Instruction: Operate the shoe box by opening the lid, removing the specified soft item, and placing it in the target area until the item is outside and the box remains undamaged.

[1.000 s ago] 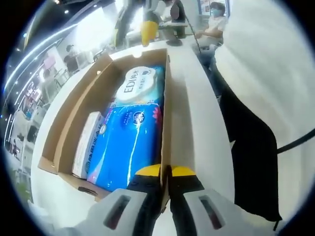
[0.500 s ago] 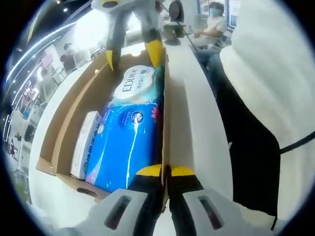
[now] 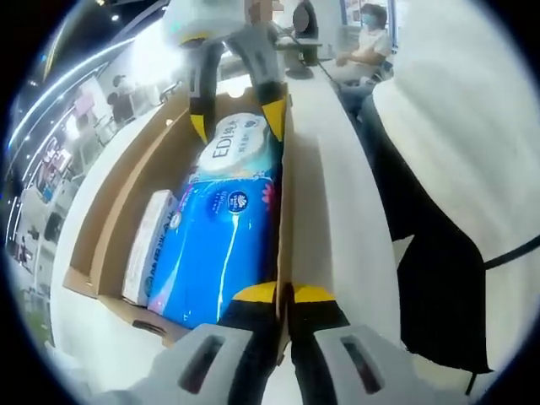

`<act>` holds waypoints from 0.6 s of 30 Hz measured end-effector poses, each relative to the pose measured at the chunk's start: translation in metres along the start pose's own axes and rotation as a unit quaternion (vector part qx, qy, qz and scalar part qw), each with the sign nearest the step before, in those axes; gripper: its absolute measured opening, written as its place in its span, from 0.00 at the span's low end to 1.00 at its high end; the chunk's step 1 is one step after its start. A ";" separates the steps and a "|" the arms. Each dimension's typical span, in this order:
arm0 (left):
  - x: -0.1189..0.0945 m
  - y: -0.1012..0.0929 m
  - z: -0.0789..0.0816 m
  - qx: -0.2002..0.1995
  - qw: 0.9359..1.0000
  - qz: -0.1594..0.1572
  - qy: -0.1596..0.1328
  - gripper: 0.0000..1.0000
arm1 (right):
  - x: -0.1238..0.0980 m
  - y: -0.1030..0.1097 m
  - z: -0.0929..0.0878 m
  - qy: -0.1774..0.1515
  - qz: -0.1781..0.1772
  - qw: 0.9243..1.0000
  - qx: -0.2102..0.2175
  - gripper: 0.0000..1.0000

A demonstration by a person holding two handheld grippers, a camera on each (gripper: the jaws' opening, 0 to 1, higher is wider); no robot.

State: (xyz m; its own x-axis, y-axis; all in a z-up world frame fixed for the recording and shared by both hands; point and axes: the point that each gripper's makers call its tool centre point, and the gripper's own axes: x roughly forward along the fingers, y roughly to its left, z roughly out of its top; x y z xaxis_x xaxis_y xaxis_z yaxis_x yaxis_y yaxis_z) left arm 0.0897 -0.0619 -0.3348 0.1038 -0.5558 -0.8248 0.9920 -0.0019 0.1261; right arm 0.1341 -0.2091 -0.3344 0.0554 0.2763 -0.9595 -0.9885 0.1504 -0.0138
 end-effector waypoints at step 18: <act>0.000 0.000 0.001 -0.011 1.000 -0.006 0.007 0.03 | 0.025 -0.001 -0.005 0.056 0.022 0.998 -0.005 0.63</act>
State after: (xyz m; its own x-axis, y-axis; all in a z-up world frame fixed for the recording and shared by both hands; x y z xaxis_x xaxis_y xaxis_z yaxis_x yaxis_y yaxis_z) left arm 0.0897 -0.0625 -0.3342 0.0919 -0.5449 -0.8334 0.9946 0.0096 0.1034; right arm 0.1362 -0.2068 -0.3600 -0.0034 0.1750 -0.9846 -0.9909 0.1317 0.0268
